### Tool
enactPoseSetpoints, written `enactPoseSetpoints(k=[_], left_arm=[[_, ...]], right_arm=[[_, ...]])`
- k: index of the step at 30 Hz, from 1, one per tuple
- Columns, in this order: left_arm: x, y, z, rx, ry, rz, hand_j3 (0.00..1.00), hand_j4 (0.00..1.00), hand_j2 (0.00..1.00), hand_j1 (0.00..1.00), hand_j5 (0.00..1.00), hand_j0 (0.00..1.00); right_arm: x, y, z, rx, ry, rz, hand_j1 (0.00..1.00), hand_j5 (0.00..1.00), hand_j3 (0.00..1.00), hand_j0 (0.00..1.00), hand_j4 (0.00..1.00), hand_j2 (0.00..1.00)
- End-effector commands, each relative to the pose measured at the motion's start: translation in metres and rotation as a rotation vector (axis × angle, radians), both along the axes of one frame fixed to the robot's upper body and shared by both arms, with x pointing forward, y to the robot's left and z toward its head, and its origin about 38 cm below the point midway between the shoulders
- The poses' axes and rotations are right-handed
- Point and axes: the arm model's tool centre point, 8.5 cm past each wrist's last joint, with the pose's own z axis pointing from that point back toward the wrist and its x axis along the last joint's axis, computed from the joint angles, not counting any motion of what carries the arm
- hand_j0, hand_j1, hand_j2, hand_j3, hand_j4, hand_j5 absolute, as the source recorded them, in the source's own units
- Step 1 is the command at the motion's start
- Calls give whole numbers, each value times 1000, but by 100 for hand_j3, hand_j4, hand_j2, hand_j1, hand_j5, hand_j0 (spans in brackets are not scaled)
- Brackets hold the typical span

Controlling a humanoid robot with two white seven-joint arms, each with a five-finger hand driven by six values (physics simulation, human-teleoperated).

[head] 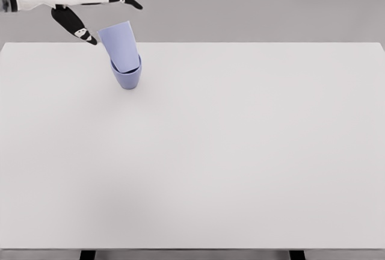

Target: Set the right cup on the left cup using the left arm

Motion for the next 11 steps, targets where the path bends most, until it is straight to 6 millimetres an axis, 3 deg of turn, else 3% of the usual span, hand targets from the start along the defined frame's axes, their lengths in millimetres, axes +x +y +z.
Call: enactPoseSetpoints(k=[1,3,4,7,9,11], left_arm=[[-27,9,20,-46,-16,-44,100,100,100,100,100,100],[-63,16,36,-82,-16,-102,100,100,100,100,100,100],[-83,11,28,-86,12,-150,100,100,100,100,100,100],[-140,20,12,-97,78,-205,100,100,100,100,100,100],[-147,32,-14,-154,128,-172,100,100,100,100,100,100],[-149,32,-27,-160,161,-167,100,100,100,100,100,100]], right_arm=[[0,0,0,1,0,1,100,100,100,100,100,100],[0,0,0,1,0,1,100,100,100,100,100,100],[0,0,0,1,0,1,100,100,100,100,100,100],[0,0,0,1,0,1,100,100,100,100,100,100],[0,0,0,1,0,1,100,100,100,100,100,100],[-1,0,0,1,1,1,100,100,100,100,100,100]])
